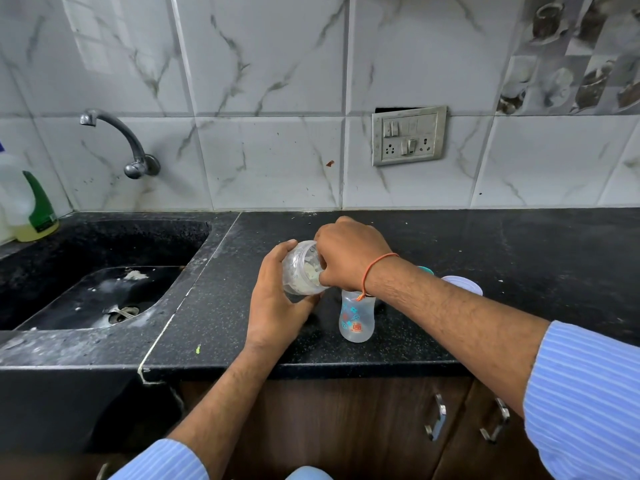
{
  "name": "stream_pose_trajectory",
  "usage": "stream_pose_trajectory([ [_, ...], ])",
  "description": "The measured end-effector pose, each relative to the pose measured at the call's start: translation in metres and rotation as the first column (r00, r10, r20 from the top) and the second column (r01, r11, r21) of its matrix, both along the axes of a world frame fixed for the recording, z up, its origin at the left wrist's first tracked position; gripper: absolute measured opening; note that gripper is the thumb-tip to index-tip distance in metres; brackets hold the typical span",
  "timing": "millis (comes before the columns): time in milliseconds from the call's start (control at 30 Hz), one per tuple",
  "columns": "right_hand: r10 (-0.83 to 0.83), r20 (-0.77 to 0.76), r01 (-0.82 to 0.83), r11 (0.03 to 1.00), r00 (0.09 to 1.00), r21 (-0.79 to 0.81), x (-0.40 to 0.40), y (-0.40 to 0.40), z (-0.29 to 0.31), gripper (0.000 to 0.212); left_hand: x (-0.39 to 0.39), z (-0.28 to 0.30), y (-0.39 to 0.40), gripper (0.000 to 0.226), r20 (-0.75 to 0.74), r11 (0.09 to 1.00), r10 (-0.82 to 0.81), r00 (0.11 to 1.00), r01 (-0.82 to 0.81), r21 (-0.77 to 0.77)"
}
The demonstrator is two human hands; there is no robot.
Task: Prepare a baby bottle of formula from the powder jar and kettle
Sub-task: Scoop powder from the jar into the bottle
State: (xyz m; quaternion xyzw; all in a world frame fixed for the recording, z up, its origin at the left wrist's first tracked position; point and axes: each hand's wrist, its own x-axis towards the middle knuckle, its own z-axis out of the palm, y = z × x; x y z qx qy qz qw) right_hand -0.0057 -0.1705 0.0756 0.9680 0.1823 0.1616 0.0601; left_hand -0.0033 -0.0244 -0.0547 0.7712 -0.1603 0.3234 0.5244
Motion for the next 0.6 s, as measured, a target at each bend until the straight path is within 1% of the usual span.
stream_pose_trajectory([
  [100,0.020,0.002,-0.020,0.999,1.000,0.035,0.000,0.002,-0.002,0.015,0.000,0.000,0.000,0.094,-0.005,1.000,-0.001,1.000,0.001,-0.018],
  [133,0.021,-0.005,-0.021,0.999,1.000,0.043,0.001,0.003,-0.003,0.016,-0.001,0.000,0.000,0.094,-0.009,1.000,-0.004,1.000,0.004,-0.023],
  [233,0.076,0.013,-0.077,0.995,0.997,0.063,0.002,0.000,-0.004,0.035,-0.001,0.000,0.001,0.094,-0.025,0.999,-0.013,1.000,0.012,-0.042],
  [267,0.100,0.030,-0.102,0.992,0.995,0.068,0.000,-0.001,-0.002,0.035,0.000,0.000,0.001,0.093,-0.031,0.998,-0.015,0.999,0.013,-0.054],
  [367,0.166,0.113,-0.170,0.985,0.980,0.030,-0.009,-0.005,0.007,0.022,0.000,-0.001,0.001,0.093,-0.036,0.998,-0.006,0.999,0.004,-0.070],
  [533,0.207,0.257,-0.201,0.978,0.944,-0.049,-0.019,-0.012,0.013,0.018,0.001,-0.002,0.001,0.094,-0.042,0.997,-0.015,0.999,0.012,-0.070],
  [600,0.208,0.273,-0.203,0.978,0.939,-0.048,-0.022,-0.013,0.015,0.015,0.001,-0.002,0.001,0.095,-0.044,0.998,-0.017,0.999,0.014,-0.069],
])
